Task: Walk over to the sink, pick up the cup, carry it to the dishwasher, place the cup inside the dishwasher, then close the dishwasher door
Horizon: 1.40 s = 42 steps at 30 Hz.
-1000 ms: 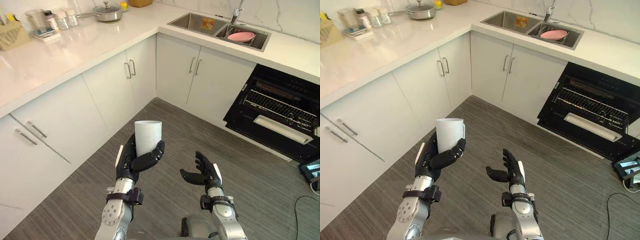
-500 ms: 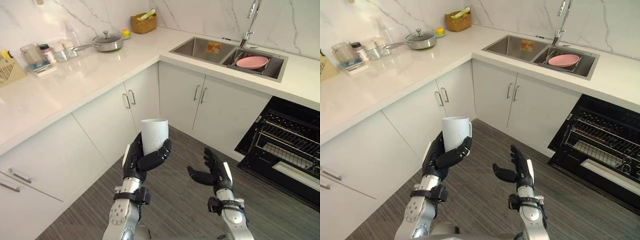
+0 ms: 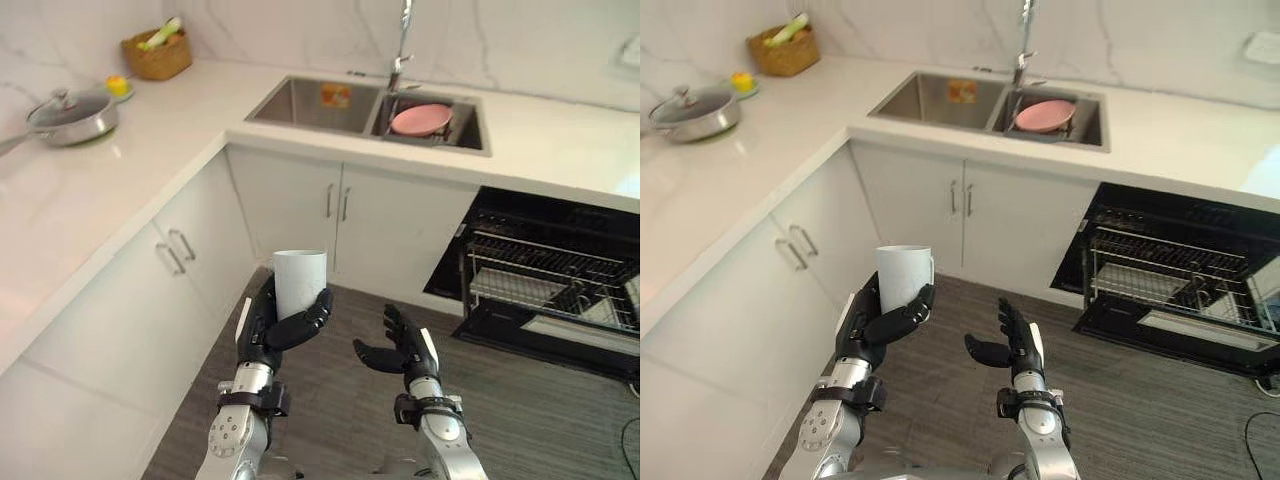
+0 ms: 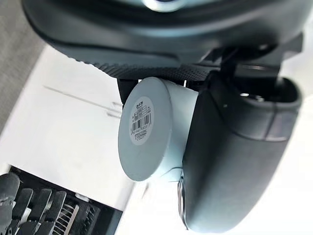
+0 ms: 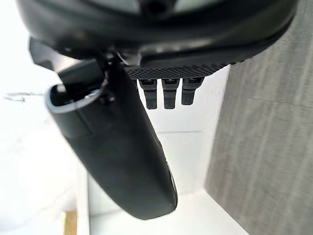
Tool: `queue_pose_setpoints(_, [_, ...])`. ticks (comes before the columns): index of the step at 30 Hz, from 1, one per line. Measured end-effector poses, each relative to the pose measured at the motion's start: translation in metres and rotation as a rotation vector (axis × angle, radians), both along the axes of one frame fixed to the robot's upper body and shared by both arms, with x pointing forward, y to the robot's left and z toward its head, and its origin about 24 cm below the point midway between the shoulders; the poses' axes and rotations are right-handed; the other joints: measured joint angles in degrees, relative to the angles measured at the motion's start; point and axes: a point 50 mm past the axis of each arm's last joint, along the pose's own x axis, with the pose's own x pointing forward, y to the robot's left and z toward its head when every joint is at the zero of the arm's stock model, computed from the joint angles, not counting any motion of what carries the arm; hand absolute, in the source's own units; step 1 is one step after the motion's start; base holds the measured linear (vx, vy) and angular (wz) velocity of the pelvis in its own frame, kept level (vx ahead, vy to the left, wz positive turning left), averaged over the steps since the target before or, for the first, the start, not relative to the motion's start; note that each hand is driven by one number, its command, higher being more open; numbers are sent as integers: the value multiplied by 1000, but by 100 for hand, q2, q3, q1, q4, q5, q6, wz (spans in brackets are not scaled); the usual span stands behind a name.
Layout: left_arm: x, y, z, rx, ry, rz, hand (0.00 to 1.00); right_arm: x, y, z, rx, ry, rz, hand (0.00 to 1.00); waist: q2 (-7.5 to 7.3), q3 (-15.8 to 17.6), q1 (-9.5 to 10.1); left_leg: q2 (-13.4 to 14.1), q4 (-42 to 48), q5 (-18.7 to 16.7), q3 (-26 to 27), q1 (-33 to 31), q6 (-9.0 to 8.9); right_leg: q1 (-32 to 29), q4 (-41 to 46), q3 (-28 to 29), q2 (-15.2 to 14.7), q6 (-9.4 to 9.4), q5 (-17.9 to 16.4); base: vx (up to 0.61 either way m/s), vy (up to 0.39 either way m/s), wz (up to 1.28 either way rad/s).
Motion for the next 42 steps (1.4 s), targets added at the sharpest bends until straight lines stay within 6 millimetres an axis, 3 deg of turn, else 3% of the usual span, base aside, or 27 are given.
queue_pose_setpoints(3, [3,-2,10,-10,-51,-5,30,7,3,12,6,-57,5,90,-43,-57,-12,236,-250,-101,209,325,-212,-551,-841,-795,24,-278,33,350,-117,-44])
queue_pose_setpoints(4, [3,-2,10,-9,-53,-4,30,6,3,11,8,-53,5,90,-219,-158,-93,154,-252,-178,154,427,-379,-514,-1907,-792,104,-535,695,286,-123,-8])
queue_pose_setpoints(5, [3,-1,10,-8,-53,-5,30,6,3,11,8,-52,5,90,-275,-179,-121,114,-251,-213,121,454,-433,-500,-2100,-744,101,-595,963,406,-162,10])
queue_pose_setpoints(6, [6,-7,3,-22,-26,-8,30,5,-3,6,-14,-30,3,90,-95,-189,-155,293,-171,-412,-59,599,-611,-371,-1935,-827,239,-748,1057,417,-136,4])
queue_pose_setpoints(7, [7,-12,-3,-34,5,-19,30,0,-9,0,-37,3,-3,90,78,-204,-139,482,-9,-386,-179,638,-636,-197,-2035,-899,430,-837,902,496,-171,1])
queue_pose_setpoints(9, [7,-15,-3,-45,6,-21,30,-3,-13,-2,-48,17,-9,90,180,-111,-155,697,606,-248,-358,503,-755,67,-2146,-959,609,-919,814,396,-167,-8])
queue_pose_setpoints(11, [7,-16,-3,-47,7,-24,30,-7,-14,-3,-48,23,-16,90,218,-62,-126,976,1896,344,-429,92,-771,520,-2449,-930,750,-998,766,301,-135,-11])
queue_pose_setpoints(12, [6,-16,-2,-49,6,-25,30,-9,-15,-1,-46,15,-26,90,228,-63,-112,1120,2567,339,-441,-207,-806,837,-2693,-914,791,-1015,749,252,-98,-6])
queue_pose_setpoints(14, [5,-17,-1,-58,-1,-27,30,-8,-15,6,-43,-16,-36,90,216,-66,-62,1181,2868,184,-408,-652,-716,1138,-2954,-818,826,-1098,632,220,-51,-17])
queue_pose_setpoints(17, [2,-16,-3,-69,10,-15,30,-2,-14,13,-44,-54,-32,90,243,-94,100,948,2016,-74,-523,-1265,-683,1371,-3158,-555,816,-1036,565,199,74,-36])
queue_pose_setpoints(19, [0,-15,-5,-67,21,-11,30,-1,-15,11,-47,-49,-32,90,215,-86,178,519,1054,-21,-1043,-1551,-764,1471,-3244,-396,730,-942,510,274,182,-41])
queue_pose_setpoints(20, [0,-15,-6,-65,27,-7,30,1,-17,8,-58,-36,-29,90,222,-95,191,217,289,179,-1447,-1639,-865,1481,-3247,-288,663,-825,432,290,241,-54])
queue_pose_setpoints(21, [-1,-13,-8,-59,35,0,30,2,-19,1,-68,-5,-24,90,219,-99,215,34,-50,899,-1586,-1546,-773,1560,-3207,-99,598,-645,355,320,262,-57])
queue_pose_setpoints(22, [-1,-12,-9,-55,38,1,30,1,-18,-3,-70,12,-22,90,233,-133,218,-49,-103,1080,-1547,-1445,-467,1624,-3205,-16,541,-557,310,430,324,-47])
queue_pose_setpoints(23, [-1,-8,-9,-42,38,11,30,-2,-16,-7,-61,35,-27,90,115,-179,180,-126,15,987,-1408,-1444,-352,1670,-3216,62,399,-460,278,321,222,-38])
queue_pose_setpoints(26, [0,-5,-8,-32,36,14,30,-3,-13,-5,-48,30,-25,90,12,-171,187,-225,121,660,-994,-1239,-189,1583,-2857,379,193,-248,275,375,283,-57])
queue_pose_setpoints(29, [-1,-5,-8,-14,32,-6,30,0,-7,2,-23,-4,-30,90,-52,-168,154,-323,-177,469,-590,-574,11,976,-1129,552,-2,253,431,220,178,-53])
queue_pose_setpoints(30, [-1,-5,-7,-10,27,-8,30,1,-5,5,-11,-18,-31,90,-59,-172,121,-315,-252,405,-506,-407,49,814,-712,479,-72,277,441,235,148,-65])
queue_pose_setpoints(32, [-1,-4,-2,-12,10,-3,30,5,1,13,11,-54,-31,90,-62,-178,114,-211,-367,254,-294,-130,35,458,-249,180,-238,144,357,169,56,-59])
queue_pose_setpoints(35, [0,-2,2,-17,-13,23,30,13,10,21,36,-93,-21,90,-61,-180,66,131,-462,58,46,123,-183,-33,-528,-797,-410,-86,229,162,-75,-72])
queue_pose_setpoints(37, [0,1,0,-7,-7,36,30,16,14,22,38,-98,-6,90,-216,-270,0,196,-460,-34,247,179,-349,-128,-1396,-1470,-472,-329,422,171,-133,-59])
queue_pose_setpoints(38, [1,0,-2,-3,-1,34,30,18,14,23,33,-104,0,90,-352,-316,-31,157,-380,-183,306,202,-470,-84,-1868,-1625,-490,-493,725,203,-150,-51])
queue_pose_setpoints(39, [3,-4,-9,-6,31,27,30,17,8,19,3,-89,3,90,-155,-262,-46,323,-339,-207,217,283,-522,95,-2033,-1637,-265,-526,726,202,-142,-46])
queue_pose_setpoints(42, [3,-10,-14,-19,55,14,30,10,-5,14,-43,-65,-13,90,50,-201,-153,528,-234,-167,0,374,-620,289,-2281,-1603,53,-599,694,220,-103,-32])
